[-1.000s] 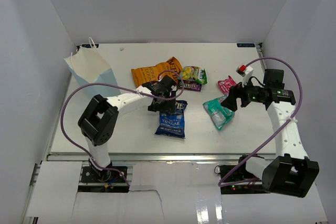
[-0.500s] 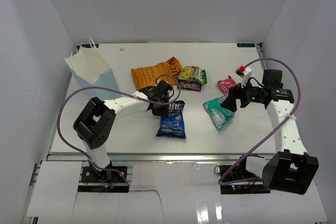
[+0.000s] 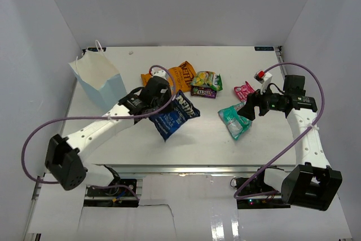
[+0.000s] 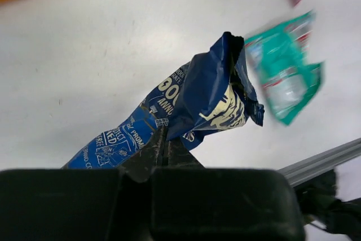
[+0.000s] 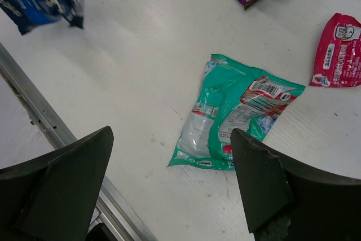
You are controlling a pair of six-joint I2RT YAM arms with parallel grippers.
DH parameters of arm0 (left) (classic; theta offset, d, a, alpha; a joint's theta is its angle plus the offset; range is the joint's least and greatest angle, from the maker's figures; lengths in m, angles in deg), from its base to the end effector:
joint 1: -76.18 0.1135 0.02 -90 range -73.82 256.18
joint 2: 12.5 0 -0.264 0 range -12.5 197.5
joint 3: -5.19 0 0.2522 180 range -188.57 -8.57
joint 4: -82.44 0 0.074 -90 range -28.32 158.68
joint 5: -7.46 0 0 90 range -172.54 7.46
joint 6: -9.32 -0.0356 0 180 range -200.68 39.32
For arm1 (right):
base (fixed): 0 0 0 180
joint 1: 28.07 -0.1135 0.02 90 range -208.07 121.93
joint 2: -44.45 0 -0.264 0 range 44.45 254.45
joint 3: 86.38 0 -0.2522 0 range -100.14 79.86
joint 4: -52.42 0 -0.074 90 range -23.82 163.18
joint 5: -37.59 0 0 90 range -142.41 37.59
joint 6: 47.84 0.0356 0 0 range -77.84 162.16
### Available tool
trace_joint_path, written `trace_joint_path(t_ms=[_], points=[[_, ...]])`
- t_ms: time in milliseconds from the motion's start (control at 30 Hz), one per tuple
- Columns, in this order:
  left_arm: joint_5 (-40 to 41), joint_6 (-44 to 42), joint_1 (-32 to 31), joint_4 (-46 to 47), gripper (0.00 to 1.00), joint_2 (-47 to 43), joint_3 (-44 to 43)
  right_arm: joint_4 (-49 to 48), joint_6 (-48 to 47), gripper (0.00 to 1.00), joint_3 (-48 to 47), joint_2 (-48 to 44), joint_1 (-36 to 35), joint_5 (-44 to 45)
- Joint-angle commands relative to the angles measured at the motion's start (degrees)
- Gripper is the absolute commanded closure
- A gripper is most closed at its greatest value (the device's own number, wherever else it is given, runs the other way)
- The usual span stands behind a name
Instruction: Place the snacks into the paper bag
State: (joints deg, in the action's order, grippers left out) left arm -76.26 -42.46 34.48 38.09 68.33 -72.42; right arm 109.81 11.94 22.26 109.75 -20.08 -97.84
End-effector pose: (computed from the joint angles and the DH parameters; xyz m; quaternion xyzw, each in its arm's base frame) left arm 0.2292 -0.1990 0.2792 0.0085 0.9310 -0.1929 0.3097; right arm 0.2237 -0.0058 0.3027 -0.2932 0.8294 0.2443 0.4078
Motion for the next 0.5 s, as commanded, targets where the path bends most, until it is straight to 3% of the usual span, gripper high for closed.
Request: trace_joint_path(t_ms=[0, 167, 233, 300, 333, 367, 467], points=[[6.36, 2.3, 0.65, -2.89, 1.0, -8.58, -6.1, -0.39, -0.19, 0.1, -2.51, -1.05, 0.45, -2.38], [11.72, 1.86, 4.24, -7.81, 1.0, -14.65, -15.05, -1.8, 0.69, 0.1, -2.25, -0.87, 0.54, -3.0], [13.75, 1.07, 6.87, -10.62, 1.0, -14.83, -22.51, -2.24, 0.86, 0.1, -2.07, -0.61, 0.54, -3.35], [16.81, -0.51, 8.64, -12.99, 1.0, -13.87, -28.22, -2.42, 0.95, 0.1, -2.07, -0.44, 0.45, -3.52], [20.31, -2.16, 10.91, -15.88, 1.0, -11.17, -37.39, -2.68, 0.95, 0.1, -1.99, -0.26, 0.54, -3.79], [20.35, -2.18, 10.93, -15.91, 1.0, -11.14, -37.48, -2.68, 0.95, 0.1, -1.99, -0.17, 0.54, -3.79], [25.43, -4.46, 14.26, -20.38, 1.0, -5.97, -49.49, -2.86, 0.95, 0.1, -1.81, 0.18, 0.45, -4.05]])
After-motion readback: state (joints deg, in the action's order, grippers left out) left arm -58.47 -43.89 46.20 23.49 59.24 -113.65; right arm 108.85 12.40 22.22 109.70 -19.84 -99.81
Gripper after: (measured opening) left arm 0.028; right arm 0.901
